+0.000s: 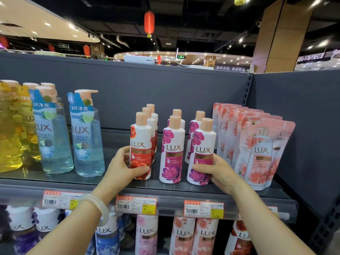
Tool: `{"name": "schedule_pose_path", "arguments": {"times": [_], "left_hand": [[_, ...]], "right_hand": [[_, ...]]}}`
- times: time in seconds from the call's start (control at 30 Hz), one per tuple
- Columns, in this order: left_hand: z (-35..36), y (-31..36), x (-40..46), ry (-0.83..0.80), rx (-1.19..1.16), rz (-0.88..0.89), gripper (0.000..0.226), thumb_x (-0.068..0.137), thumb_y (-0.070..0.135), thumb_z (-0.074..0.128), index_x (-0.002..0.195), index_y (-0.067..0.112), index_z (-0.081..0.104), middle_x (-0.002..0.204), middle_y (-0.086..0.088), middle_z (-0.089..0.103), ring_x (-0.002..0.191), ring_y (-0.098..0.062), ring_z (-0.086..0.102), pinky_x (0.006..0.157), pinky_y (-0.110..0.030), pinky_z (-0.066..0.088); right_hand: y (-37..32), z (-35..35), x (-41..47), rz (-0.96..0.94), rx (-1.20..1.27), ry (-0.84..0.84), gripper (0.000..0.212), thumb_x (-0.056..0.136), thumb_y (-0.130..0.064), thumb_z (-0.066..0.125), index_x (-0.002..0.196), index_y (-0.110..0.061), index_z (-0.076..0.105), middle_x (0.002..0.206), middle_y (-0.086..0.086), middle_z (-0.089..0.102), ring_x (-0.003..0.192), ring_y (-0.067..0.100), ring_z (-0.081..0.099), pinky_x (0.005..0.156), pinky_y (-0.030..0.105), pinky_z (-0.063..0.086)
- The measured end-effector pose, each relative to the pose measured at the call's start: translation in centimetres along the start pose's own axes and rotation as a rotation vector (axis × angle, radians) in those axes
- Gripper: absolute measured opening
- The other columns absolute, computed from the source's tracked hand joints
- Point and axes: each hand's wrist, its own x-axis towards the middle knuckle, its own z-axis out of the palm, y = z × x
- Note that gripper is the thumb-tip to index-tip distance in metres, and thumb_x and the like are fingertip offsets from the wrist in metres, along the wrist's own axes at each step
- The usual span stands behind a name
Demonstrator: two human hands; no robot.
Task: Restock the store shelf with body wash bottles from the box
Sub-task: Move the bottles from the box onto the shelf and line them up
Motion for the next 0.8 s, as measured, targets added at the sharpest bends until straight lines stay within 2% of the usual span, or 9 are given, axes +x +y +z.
{"name": "schedule_pose_path", "arguments": {"times": [0.1, 0.23, 0.33, 0.4, 0.47, 0.57, 0.7, 0.8], "left_hand": [[-0.1, -0.1, -0.1, 0.007, -0.012, 0.026, 0.073, 0.071, 0.013, 0.079, 0.132, 0.02, 0.039, 0.118, 0.004, 0.052, 0.107, -0.014, 0.051, 0.091, -0.031, 0.044], [-0.1, -0.5, -0.3, 0.038, 0.019, 0.062, 0.074, 0.071, 0.019, 0.08, 0.133, 0.021, 0.039, 0.126, 0.004, 0.052, 0.115, -0.013, 0.05, 0.098, -0.032, 0.042], [0.3, -0.9, -0.8, 0.145, 0.048, 0.094, 0.095, 0.064, 0.027, 0.084, 0.141, 0.025, 0.028, 0.141, 0.002, 0.041, 0.13, -0.014, 0.041, 0.104, -0.032, 0.035], [1.1, -0.6, -1.5, 0.231, 0.079, 0.118, 0.117, 0.056, 0.033, 0.088, 0.146, 0.027, 0.014, 0.15, -0.001, 0.028, 0.137, -0.014, 0.03, 0.11, -0.035, 0.029], [2.1, 0.0, -2.2, 0.294, 0.191, 0.126, 0.135, 0.047, 0.044, 0.089, 0.148, 0.03, 0.0, 0.154, -0.004, 0.017, 0.142, -0.019, 0.019, 0.116, -0.042, 0.021], [3.7, 0.3, -2.8, 0.353, 0.382, 0.135, 0.148, 0.041, 0.062, 0.082, 0.146, 0.028, -0.016, 0.157, -0.004, 0.006, 0.146, -0.02, 0.006, 0.12, -0.044, 0.006], [4.8, -0.2, -2.8, 0.412, 0.51, 0.123, 0.147, 0.045, 0.073, 0.073, 0.136, 0.032, -0.035, 0.157, -0.003, -0.001, 0.146, -0.019, 0.0, 0.119, -0.039, -0.005], [4.9, -0.3, -2.5, 0.4, 0.572, 0.086, 0.143, 0.049, 0.075, 0.07, 0.138, 0.032, -0.033, 0.157, 0.0, -0.003, 0.146, -0.018, -0.002, 0.12, -0.039, -0.005]], "right_hand": [[0.1, -0.4, -0.6, -0.02, -0.015, 0.023, 0.065, 0.059, -0.009, 0.082, 0.118, -0.014, 0.056, 0.113, 0.01, 0.069, 0.105, 0.024, 0.065, 0.089, 0.037, 0.052], [-0.2, -0.1, -1.9, -0.113, -0.133, 0.154, 0.071, 0.063, -0.009, 0.082, 0.124, -0.019, 0.047, 0.122, 0.003, 0.059, 0.11, 0.017, 0.058, 0.093, 0.03, 0.046], [0.2, 1.3, -3.6, -0.296, -0.301, 0.452, 0.079, 0.067, -0.018, 0.083, 0.131, -0.025, 0.038, 0.125, -0.007, 0.046, 0.115, 0.01, 0.046, 0.099, 0.026, 0.035], [0.5, 2.6, -4.7, -0.374, -0.396, 0.552, 0.084, 0.066, -0.024, 0.084, 0.134, -0.028, 0.035, 0.125, -0.012, 0.039, 0.115, 0.005, 0.039, 0.101, 0.026, 0.031], [1.3, 3.4, -5.0, -0.353, -0.463, 0.567, 0.098, 0.062, -0.027, 0.086, 0.141, -0.026, 0.028, 0.131, -0.01, 0.034, 0.122, 0.006, 0.035, 0.108, 0.031, 0.03], [2.1, 4.0, -5.0, -0.327, -0.485, 0.571, 0.109, 0.058, -0.027, 0.088, 0.145, -0.024, 0.022, 0.144, -0.001, 0.029, 0.135, 0.018, 0.032, 0.113, 0.043, 0.027], [2.3, 3.9, -4.7, -0.327, -0.523, 0.553, 0.113, 0.054, -0.025, 0.09, 0.145, -0.022, 0.024, 0.146, 0.004, 0.029, 0.136, 0.023, 0.031, 0.113, 0.048, 0.025], [2.1, 4.0, -4.4, -0.346, -0.548, 0.582, 0.115, 0.045, -0.019, 0.094, 0.142, -0.02, 0.033, 0.141, 0.008, 0.037, 0.133, 0.026, 0.033, 0.111, 0.05, 0.028]]}}
